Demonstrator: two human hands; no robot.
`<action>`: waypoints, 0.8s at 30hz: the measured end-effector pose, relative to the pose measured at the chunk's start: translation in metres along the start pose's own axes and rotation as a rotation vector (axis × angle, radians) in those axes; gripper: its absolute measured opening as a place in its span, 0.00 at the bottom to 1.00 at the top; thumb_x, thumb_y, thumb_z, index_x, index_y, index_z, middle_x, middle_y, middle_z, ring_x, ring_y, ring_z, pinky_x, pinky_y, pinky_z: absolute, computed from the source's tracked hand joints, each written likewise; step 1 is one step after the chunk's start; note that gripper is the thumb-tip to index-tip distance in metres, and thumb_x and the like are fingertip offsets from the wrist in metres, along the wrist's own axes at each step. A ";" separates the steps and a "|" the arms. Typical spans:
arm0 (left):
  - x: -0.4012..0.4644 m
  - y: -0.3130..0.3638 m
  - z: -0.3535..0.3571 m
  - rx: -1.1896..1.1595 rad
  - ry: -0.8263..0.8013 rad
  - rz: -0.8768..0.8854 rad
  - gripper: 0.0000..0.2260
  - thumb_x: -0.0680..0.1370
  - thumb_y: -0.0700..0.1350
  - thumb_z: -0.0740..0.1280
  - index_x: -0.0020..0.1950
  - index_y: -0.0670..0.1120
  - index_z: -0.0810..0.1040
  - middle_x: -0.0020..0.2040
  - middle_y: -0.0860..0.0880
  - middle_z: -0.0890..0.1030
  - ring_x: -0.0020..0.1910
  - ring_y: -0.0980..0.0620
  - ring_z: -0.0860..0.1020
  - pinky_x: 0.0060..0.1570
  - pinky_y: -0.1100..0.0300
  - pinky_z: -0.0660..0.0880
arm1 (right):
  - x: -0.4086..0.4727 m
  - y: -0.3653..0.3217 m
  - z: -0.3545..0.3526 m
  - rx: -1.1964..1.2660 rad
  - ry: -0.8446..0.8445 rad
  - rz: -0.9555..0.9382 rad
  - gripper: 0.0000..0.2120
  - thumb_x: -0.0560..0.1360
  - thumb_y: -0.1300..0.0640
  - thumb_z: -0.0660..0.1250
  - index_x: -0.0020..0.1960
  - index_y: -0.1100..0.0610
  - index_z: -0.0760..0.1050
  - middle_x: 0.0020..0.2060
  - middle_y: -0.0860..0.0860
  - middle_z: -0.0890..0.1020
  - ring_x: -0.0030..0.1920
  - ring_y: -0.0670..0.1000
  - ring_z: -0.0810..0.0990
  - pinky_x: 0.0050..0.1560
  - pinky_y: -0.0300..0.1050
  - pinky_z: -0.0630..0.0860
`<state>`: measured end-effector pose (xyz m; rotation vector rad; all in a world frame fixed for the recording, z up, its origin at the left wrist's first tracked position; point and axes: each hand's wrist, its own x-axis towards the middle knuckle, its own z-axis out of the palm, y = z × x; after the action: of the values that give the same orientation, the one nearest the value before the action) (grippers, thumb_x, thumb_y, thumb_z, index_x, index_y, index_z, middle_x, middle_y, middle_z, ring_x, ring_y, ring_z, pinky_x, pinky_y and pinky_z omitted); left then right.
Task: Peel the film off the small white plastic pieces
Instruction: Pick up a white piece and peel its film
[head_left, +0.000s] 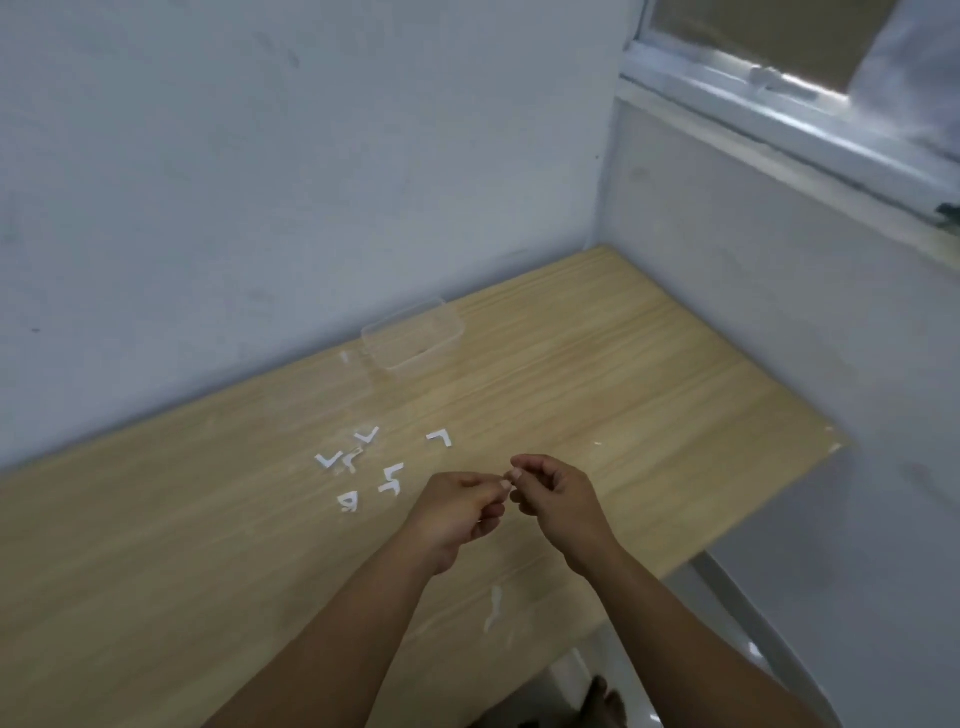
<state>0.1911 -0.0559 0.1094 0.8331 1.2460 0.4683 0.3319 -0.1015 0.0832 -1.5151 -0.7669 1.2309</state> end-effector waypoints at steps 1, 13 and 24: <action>0.003 0.002 0.013 0.016 0.000 -0.005 0.04 0.76 0.40 0.71 0.48 0.41 0.84 0.38 0.47 0.81 0.38 0.54 0.78 0.40 0.62 0.78 | 0.000 0.000 -0.012 0.013 0.015 0.003 0.08 0.77 0.59 0.71 0.56 0.54 0.80 0.45 0.56 0.85 0.43 0.50 0.83 0.45 0.43 0.80; 0.036 0.013 0.190 0.155 -0.097 0.012 0.04 0.76 0.35 0.69 0.50 0.40 0.81 0.40 0.43 0.82 0.38 0.52 0.80 0.36 0.63 0.78 | 0.000 -0.005 -0.176 0.126 0.178 0.048 0.04 0.76 0.58 0.71 0.50 0.55 0.83 0.42 0.54 0.86 0.40 0.48 0.83 0.44 0.45 0.80; 0.071 0.007 0.309 0.350 -0.184 0.026 0.04 0.77 0.42 0.68 0.50 0.45 0.82 0.47 0.46 0.84 0.43 0.51 0.82 0.45 0.58 0.78 | 0.013 0.011 -0.299 0.267 0.532 0.086 0.03 0.78 0.60 0.69 0.48 0.60 0.80 0.34 0.54 0.81 0.37 0.51 0.78 0.43 0.47 0.79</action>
<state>0.5063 -0.0912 0.0977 1.1631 1.1623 0.1889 0.6193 -0.1834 0.0639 -1.5615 -0.1809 0.8838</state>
